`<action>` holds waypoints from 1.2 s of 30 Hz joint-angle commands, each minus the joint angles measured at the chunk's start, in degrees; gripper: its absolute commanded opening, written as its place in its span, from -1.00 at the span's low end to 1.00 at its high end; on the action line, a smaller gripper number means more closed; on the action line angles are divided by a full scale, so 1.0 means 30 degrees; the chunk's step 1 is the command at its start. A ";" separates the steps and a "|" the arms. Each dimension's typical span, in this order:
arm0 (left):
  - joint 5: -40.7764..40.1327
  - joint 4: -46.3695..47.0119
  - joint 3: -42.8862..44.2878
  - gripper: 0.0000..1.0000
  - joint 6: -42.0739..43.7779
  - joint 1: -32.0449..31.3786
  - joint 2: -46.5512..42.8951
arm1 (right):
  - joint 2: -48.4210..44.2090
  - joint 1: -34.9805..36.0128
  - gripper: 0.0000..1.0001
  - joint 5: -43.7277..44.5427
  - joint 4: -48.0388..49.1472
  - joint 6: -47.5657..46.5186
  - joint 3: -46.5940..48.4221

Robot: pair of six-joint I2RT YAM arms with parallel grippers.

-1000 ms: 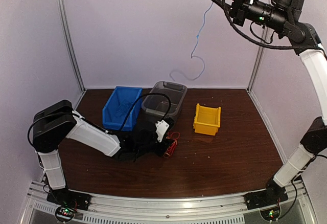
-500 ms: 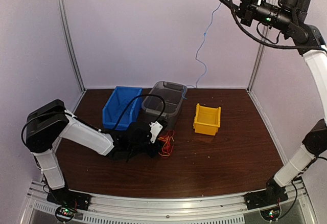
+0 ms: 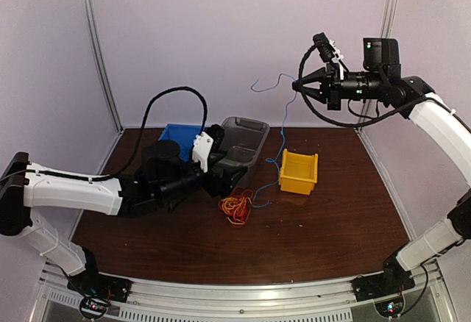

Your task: Untangle the cables

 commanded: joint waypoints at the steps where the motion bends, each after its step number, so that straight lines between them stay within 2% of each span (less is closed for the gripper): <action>1: -0.0377 0.2275 0.0844 0.72 0.0003 -0.0239 0.0155 | -0.1153 -0.0066 -1.00 -0.1772 0.1719 0.1004 -0.0761; 6: 0.0193 0.6842 0.0782 0.71 0.1621 -0.0756 0.1888 | -0.1191 -0.0063 -1.00 -0.2513 0.3018 0.2625 -0.1120; 10: 0.0054 0.8821 0.1994 0.71 0.3195 -0.1070 0.3674 | -0.1160 -0.0062 -1.00 -0.3230 0.4222 0.4168 -0.1337; 13: 0.0994 0.8690 0.3974 0.67 0.4151 -0.1176 0.5474 | -0.1132 -0.0077 -1.00 -0.3510 0.4696 0.4754 -0.1383; 17: 0.2125 0.7434 0.6330 0.45 0.4790 -0.1344 0.7417 | -0.1208 -0.0091 -1.00 -0.3641 0.4971 0.5345 -0.1168; 21: 0.3610 0.7158 0.6513 0.13 0.4709 -0.1453 0.7914 | -0.1353 -0.0173 -1.00 -0.3437 0.4565 0.5171 -0.0829; 25: 0.4545 0.6638 0.6023 0.00 0.4119 -0.1478 0.7656 | -0.1350 -0.0390 -1.00 -0.3459 0.4502 0.5149 -0.0779; 26: 0.4267 0.6353 0.5875 0.01 0.3856 -0.1485 0.7500 | -0.1321 -0.0392 -1.00 -0.3489 0.4548 0.5190 -0.0777; 30: 0.0731 0.5766 0.4351 0.42 0.2744 -0.1492 0.6171 | -0.1233 -0.0399 -1.00 -0.3480 0.4697 0.5263 -0.0747; 32: 0.0095 0.5446 0.3492 0.57 0.2865 -0.1501 0.5648 | -0.1210 -0.0385 -1.00 -0.3541 0.4751 0.5288 -0.0771; 36: 0.0079 0.3194 0.3407 0.62 0.2643 -0.1492 0.5858 | -0.1187 -0.0385 -1.00 -0.3692 0.4818 0.5435 -0.0677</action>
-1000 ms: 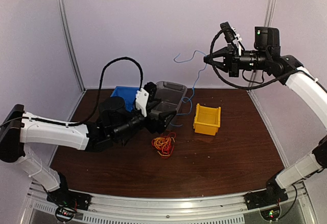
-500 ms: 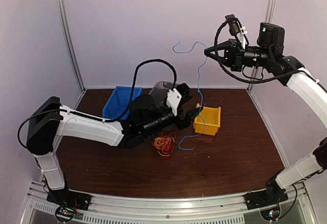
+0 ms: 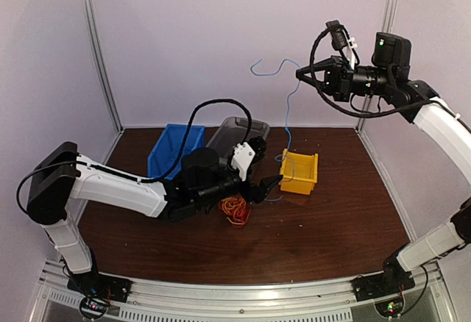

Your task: Untangle the cables

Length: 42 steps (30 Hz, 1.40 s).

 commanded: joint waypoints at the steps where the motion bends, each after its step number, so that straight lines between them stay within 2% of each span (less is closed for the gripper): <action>1: -0.1046 -0.1344 -0.0583 0.62 -0.0871 -0.0052 -0.0232 | -0.0342 -0.0133 -1.00 -0.0513 0.0665 0.0441 0.0522; 5: -0.1751 0.0313 -0.1503 0.62 -0.1654 -0.0040 0.0409 | -0.0414 -0.0115 -1.00 -0.0722 0.0667 0.0537 0.0534; 8: -0.3818 -0.0034 -0.0786 0.59 -0.1221 -0.0033 0.1391 | -0.0445 -0.0117 -1.00 -0.0966 0.0746 0.0680 0.0520; 11: -0.5722 -0.0079 0.0079 0.52 -0.0168 -0.0042 0.2520 | -0.0524 -0.0115 -1.00 -0.1222 0.1002 0.1037 0.0353; 16: -0.6614 -0.0032 0.1193 0.41 0.0595 -0.0017 0.4132 | -0.0670 -0.0131 -1.00 -0.1477 0.0981 0.1154 0.0264; 19: -0.7757 -0.0738 0.2056 0.29 0.0907 -0.0027 0.4843 | -0.0779 -0.0126 -1.00 -0.1555 0.0880 0.1151 0.0233; 22: -0.7982 0.0121 0.1675 0.21 0.1027 -0.0018 0.4886 | -0.0847 -0.0120 -1.00 -0.1565 0.0793 0.1128 0.0188; 29: -0.5292 0.1172 0.1391 -0.10 0.0598 -0.0023 0.4692 | -0.0884 -0.0115 -1.00 -0.1637 0.0782 0.1038 -0.0048; 34: -0.2856 0.2755 0.0663 -0.20 0.0118 -0.0026 0.4048 | -0.0941 -0.0129 -1.00 -0.1565 0.0746 0.1011 -0.0152; 37: -0.0805 0.3876 -0.0079 -0.17 -0.0551 -0.0002 0.3497 | -0.1026 -0.0117 -1.00 -0.1400 0.0545 0.0746 -0.0287; 40: 0.1358 0.4034 -0.0332 0.07 -0.1699 0.0193 0.3193 | -0.1103 -0.0115 -1.00 -0.1301 0.0394 0.0544 -0.0499; 42: 0.2798 0.4486 -0.0507 0.13 -0.2419 0.0394 0.3083 | -0.1144 -0.0117 -1.00 -0.1325 0.0402 0.0506 -0.0601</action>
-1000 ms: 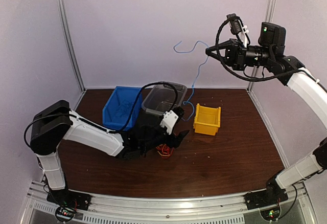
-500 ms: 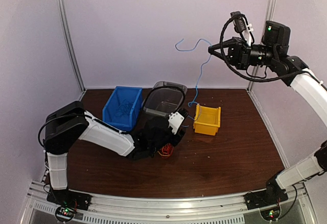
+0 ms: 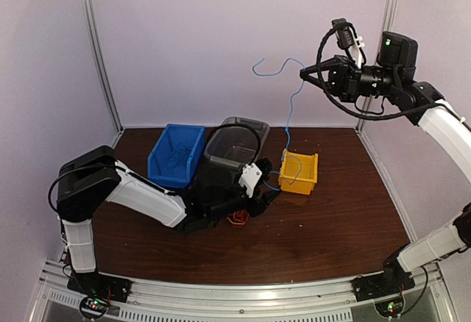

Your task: Untangle the cables

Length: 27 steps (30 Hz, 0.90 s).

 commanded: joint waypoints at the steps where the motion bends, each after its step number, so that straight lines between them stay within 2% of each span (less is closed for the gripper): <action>1: 0.4322 0.2451 -0.0359 0.09 -0.2060 0.0450 -0.0929 | -0.0528 -0.0093 -1.00 -0.0073 0.0023 -0.0270 -0.0413; 3: 0.4349 0.2522 -0.0244 -0.05 -0.2777 0.0699 -0.0893 | -0.0556 -0.0086 -1.00 -0.0106 0.0039 -0.0281 -0.0486; 6: 0.5201 0.3029 -0.0259 -0.16 -0.3554 0.1095 -0.0858 | -0.0609 -0.0093 -1.00 -0.0087 0.0082 -0.0270 -0.0548; 9: 0.6073 0.3203 -0.0098 -0.54 -0.3854 0.1317 -0.0761 | -0.0688 -0.0101 -1.00 -0.0042 0.0109 -0.0272 -0.0712; 10: 0.6070 0.2963 0.0057 -0.73 -0.3765 0.1320 -0.0770 | -0.0724 -0.0087 -1.00 -0.0033 0.0098 -0.0277 -0.0768; 13: 0.6166 0.2362 0.0305 -0.99 -0.3583 0.1321 -0.0817 | -0.0813 -0.0111 -1.00 0.0049 0.0126 -0.0298 -0.0888; 18: 0.5793 0.2352 -0.0240 -1.00 -0.3641 0.1371 -0.1372 | -0.0821 -0.0619 -1.00 0.0403 0.0275 0.0005 -0.0857; 23: 0.4749 0.2346 -0.1812 -1.00 -0.3592 0.1485 -0.2490 | -0.0666 -0.2084 -1.00 0.0076 0.0973 0.1057 -0.0319; 27: 0.2488 -0.0015 -0.1896 -0.97 -0.4072 0.1704 -0.2971 | -0.0696 -0.2224 -1.00 0.0157 0.1173 0.1055 -0.0720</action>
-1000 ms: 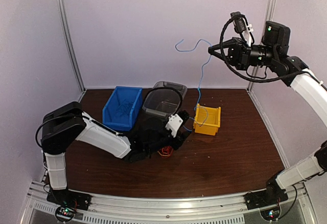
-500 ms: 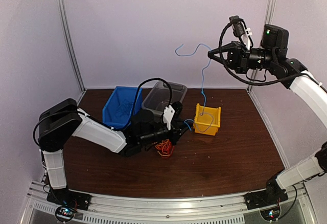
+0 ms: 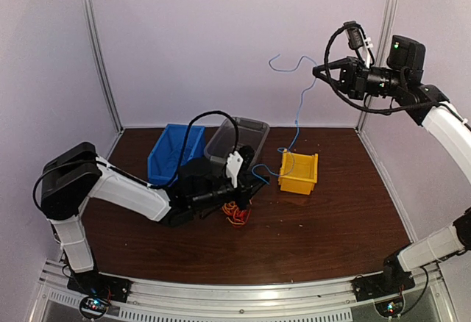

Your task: Untangle the cables

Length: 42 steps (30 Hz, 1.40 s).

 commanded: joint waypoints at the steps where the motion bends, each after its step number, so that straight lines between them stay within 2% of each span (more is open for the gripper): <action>1: -0.2377 -0.2210 -0.0006 -0.79 -0.0483 0.0405 -0.0849 | -0.0339 -0.0206 -1.00 0.0047 0.0976 0.0518 -0.0082; 4: -0.4247 -0.4229 -0.0012 -0.07 -0.0505 0.0420 -0.1187 | -0.0398 -0.0206 -1.00 0.0113 0.0959 0.0503 -0.0132; 6: -0.5136 -0.5559 0.0001 0.17 -0.0490 0.0440 -0.1450 | -0.0413 -0.0192 -1.00 0.0101 0.0839 0.0466 -0.0092; 8: -0.5484 -0.6398 -0.0164 0.24 -0.0162 0.0449 -0.1697 | -0.0391 -0.0177 -1.00 0.0049 0.0676 0.0386 0.0001; 9: -0.5072 -0.5742 -0.0670 0.27 0.0119 0.0424 -0.1942 | -0.0379 -0.0177 -1.00 0.0027 0.0641 0.0373 0.0003; 11: -0.2947 -0.3443 -0.2214 0.36 0.0763 0.0428 -0.2491 | -0.0326 -0.0144 -1.00 0.0011 0.0604 0.0343 -0.0140; 13: -0.1056 -0.3233 -0.1882 0.45 0.1408 0.0341 -0.2428 | -0.0294 -0.0119 -1.00 0.0024 0.0647 0.0293 -0.0333; 20: -0.2028 -0.1630 0.0963 0.47 0.3174 -0.0816 -0.0586 | -0.0511 0.0157 -1.00 -0.0229 0.1477 0.0981 -0.1488; 25: -0.0315 -0.0172 0.3846 0.47 0.3127 -0.1530 0.1656 | -0.0644 0.0317 -1.00 -0.0200 0.1984 0.1314 -0.2239; 28: -0.2134 -0.0726 0.5931 0.48 0.2245 -0.1869 0.3174 | -0.0642 0.0321 -1.00 -0.0343 0.2127 0.1483 -0.2163; 32: -0.6530 -0.1905 0.7755 0.47 0.0752 -0.2027 0.4789 | -0.0640 0.0322 -1.00 -0.0596 0.2010 0.1669 -0.1626; 37: -0.8102 -0.2124 0.9000 0.36 0.0395 -0.2047 0.6047 | -0.0587 0.0325 -1.00 -0.1122 0.2439 0.2510 -0.1274; 39: -0.7921 -0.1844 0.9243 0.30 0.0739 -0.2049 0.6371 | -0.0556 0.0322 -1.00 -0.1124 0.2645 0.2688 -0.1210; 40: -0.7694 -0.1621 0.9270 0.19 0.0884 -0.2042 0.6467 | -0.0531 0.0321 -1.00 -0.1145 0.2704 0.2748 -0.1214; 42: -0.6892 -0.1195 0.9195 -0.26 0.1320 -0.2031 0.6489 | -0.0500 0.0325 -1.00 -0.1096 0.2812 0.2773 -0.1299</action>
